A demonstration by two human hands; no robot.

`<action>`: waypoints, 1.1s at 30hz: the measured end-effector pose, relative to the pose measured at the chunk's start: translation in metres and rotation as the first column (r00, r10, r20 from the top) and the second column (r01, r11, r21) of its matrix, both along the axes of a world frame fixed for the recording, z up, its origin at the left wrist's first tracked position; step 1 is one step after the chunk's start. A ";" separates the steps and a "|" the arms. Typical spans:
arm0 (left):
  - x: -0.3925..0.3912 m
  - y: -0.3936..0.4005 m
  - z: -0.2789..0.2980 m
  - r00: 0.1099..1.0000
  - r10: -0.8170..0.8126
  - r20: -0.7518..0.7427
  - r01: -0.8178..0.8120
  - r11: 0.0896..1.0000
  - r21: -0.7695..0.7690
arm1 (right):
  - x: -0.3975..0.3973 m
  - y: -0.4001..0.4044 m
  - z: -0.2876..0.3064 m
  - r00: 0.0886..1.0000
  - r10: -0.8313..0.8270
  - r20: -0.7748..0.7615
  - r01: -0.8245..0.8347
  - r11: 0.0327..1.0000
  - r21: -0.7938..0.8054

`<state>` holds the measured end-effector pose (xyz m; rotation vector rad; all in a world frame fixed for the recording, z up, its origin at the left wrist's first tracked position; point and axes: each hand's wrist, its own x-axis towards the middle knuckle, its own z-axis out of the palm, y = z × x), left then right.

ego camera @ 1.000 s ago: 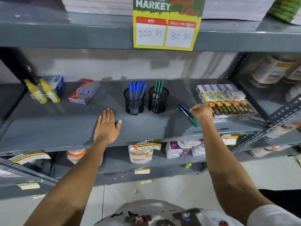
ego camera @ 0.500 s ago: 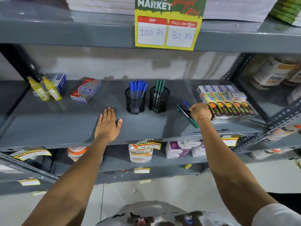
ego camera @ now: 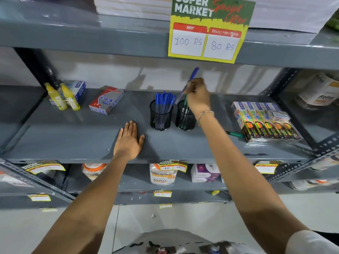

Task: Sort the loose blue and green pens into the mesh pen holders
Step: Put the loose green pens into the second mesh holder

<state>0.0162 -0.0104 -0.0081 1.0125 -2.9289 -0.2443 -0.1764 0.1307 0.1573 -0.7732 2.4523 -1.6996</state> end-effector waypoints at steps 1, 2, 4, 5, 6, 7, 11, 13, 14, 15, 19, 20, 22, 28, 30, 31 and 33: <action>0.001 0.000 0.000 1.000 -0.002 0.000 0.002 1.000 -0.002 | 0.009 -0.009 -0.007 1.000 0.024 0.003 -0.024 0.999 0.027; 0.001 0.000 -0.001 1.000 -0.004 0.000 0.004 1.000 -0.004 | 0.017 -0.017 -0.015 0.999 0.037 0.007 -0.038 0.998 0.058; 0.001 -0.001 -0.001 1.000 -0.004 -0.004 0.004 1.000 -0.003 | 0.025 -0.029 -0.028 1.000 0.029 0.006 -0.030 0.987 0.156; 0.001 0.000 -0.001 1.000 -0.005 -0.005 0.005 1.000 -0.001 | 0.027 -0.032 -0.033 1.000 0.020 0.006 -0.021 0.977 0.210; 0.001 -0.001 0.000 1.000 -0.004 -0.004 0.004 1.000 0.000 | 0.028 -0.035 -0.039 1.000 0.019 0.009 -0.020 0.966 0.257; 0.000 -0.001 0.000 1.000 -0.004 -0.005 0.004 1.000 0.001 | 0.030 -0.037 -0.043 1.000 0.024 0.006 -0.024 0.955 0.295; 0.002 0.000 0.000 1.000 -0.002 -0.014 0.002 1.000 0.004 | 0.032 -0.038 -0.050 0.998 0.042 -0.035 -0.025 0.919 0.395; 0.002 0.001 0.000 1.000 -0.006 -0.014 0.006 1.000 0.003 | 0.031 -0.036 -0.046 0.998 0.023 -0.062 0.003 0.922 0.387; 0.002 0.001 0.000 1.000 -0.009 -0.013 0.009 1.000 -0.002 | 0.029 -0.034 -0.042 0.998 0.004 -0.070 0.022 0.930 0.368; 0.001 0.001 0.001 1.000 -0.010 -0.011 0.010 1.000 -0.002 | 0.026 -0.031 -0.038 0.997 -0.019 -0.074 0.044 0.939 0.341; 0.000 0.000 0.001 1.000 -0.006 -0.003 0.006 1.000 0.013 | 0.004 -0.002 -0.026 0.986 -0.135 -0.095 0.156 0.951 0.268; 0.000 0.001 0.001 1.000 -0.004 0.000 0.004 1.000 0.016 | -0.003 0.010 -0.026 0.979 -0.171 -0.107 0.195 0.940 0.281; 0.000 0.001 0.001 1.000 -0.002 -0.003 0.002 1.000 0.024 | -0.016 0.040 -0.031 0.966 -0.234 -0.111 0.258 0.912 0.319; 0.001 0.001 0.003 1.000 -0.004 0.012 0.004 1.000 0.028 | -0.035 0.126 -0.062 0.951 -0.308 0.028 0.227 0.758 0.611; 0.001 0.002 0.002 1.000 -0.005 0.008 0.005 0.999 0.034 | -0.035 0.144 -0.069 0.937 -0.345 0.049 0.233 0.724 0.650; 0.000 0.002 0.002 1.000 -0.006 0.005 0.006 0.999 0.034 | -0.034 0.151 -0.072 0.931 -0.360 0.055 0.233 0.705 0.670; 0.000 0.003 0.002 1.000 -0.004 0.004 0.004 0.999 0.032 | -0.030 0.160 -0.077 0.926 -0.373 0.059 0.222 0.664 0.714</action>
